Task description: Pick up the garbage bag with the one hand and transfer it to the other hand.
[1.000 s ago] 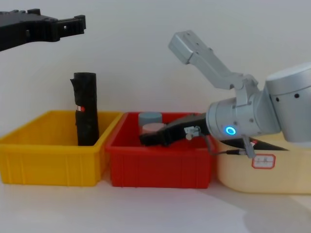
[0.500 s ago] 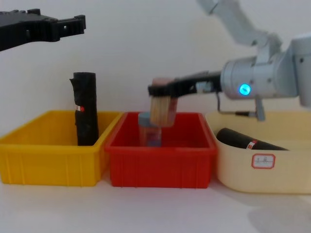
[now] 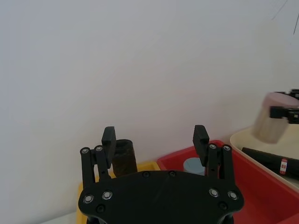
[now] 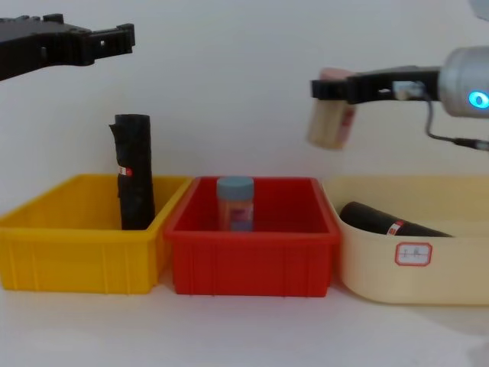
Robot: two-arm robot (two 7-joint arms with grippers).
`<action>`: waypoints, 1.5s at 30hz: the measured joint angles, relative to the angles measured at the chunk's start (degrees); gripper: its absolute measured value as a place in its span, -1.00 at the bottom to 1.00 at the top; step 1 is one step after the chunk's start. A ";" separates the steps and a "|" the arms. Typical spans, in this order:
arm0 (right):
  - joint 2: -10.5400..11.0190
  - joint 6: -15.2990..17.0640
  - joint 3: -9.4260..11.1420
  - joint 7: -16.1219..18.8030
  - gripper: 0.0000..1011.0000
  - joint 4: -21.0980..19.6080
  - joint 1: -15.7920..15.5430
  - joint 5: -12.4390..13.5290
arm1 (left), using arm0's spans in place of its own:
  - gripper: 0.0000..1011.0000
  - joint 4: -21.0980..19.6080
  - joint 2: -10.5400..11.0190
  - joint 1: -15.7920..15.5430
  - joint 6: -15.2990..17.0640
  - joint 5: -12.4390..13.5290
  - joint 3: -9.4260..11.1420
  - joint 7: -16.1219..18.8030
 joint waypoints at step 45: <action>6.60 2.63 9.27 -5.78 0.98 -11.01 -13.88 3.70 | 0.98 0.00 0.00 0.00 0.00 0.00 0.00 0.00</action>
